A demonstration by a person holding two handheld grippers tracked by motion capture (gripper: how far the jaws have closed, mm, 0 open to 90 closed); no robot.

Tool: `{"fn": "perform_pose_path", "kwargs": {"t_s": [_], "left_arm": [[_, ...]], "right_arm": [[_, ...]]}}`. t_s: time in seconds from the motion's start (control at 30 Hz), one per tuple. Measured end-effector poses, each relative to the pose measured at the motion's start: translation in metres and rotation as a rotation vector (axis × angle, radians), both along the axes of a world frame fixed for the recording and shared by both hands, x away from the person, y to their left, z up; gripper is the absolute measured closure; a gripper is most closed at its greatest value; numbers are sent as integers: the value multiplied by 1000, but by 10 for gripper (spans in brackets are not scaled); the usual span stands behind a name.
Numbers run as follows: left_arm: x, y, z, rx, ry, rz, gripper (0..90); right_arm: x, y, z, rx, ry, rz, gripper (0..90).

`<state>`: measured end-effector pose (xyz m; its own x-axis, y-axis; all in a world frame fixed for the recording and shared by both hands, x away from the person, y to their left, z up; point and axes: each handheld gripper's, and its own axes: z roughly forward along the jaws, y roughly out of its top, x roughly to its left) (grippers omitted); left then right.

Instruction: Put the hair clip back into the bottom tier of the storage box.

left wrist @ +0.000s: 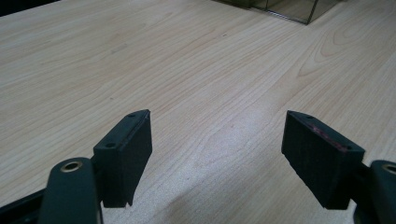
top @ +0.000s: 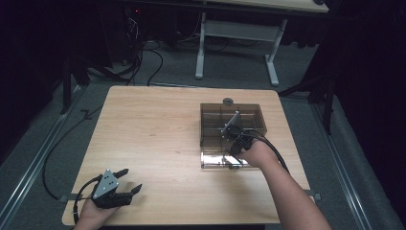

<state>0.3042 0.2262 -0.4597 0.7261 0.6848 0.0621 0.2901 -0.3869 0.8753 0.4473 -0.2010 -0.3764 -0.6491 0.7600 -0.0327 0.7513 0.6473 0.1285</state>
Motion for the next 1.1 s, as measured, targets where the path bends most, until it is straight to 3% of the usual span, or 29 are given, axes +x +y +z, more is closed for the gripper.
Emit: {"fn": "perform_pose_path", "kwargs": {"t_s": [0.2,0.23,0.43,0.47,0.53,0.6,0.63,0.73,0.8,1.1], "left_arm": [[0,0,0,7,4,-1,249],[1,-1,0,7,5,-1,249],[0,0,0,6,0,-2,249],[0,0,0,6,0,-3,249],[0,0,0,4,0,-3,249],[0,0,0,3,2,-2,249],[0,0,0,6,5,-3,249],[0,-1,0,7,3,-3,249],[0,0,0,10,4,-5,249],[0,-1,0,10,4,-3,249]], "right_arm": [[3,-3,-3,4,-24,30,824],[2,-3,-3,2,-19,8,824],[5,-3,-5,-4,-27,24,824],[4,-2,-6,-5,-20,5,824],[6,-2,-8,-11,-19,30,824],[5,-2,-10,-16,-18,17,824],[7,-3,-10,-14,-24,42,824],[5,-2,-12,-6,-11,11,824],[5,-4,-15,-11,-12,37,824],[1,-4,-23,-10,-2,56,824]]}}
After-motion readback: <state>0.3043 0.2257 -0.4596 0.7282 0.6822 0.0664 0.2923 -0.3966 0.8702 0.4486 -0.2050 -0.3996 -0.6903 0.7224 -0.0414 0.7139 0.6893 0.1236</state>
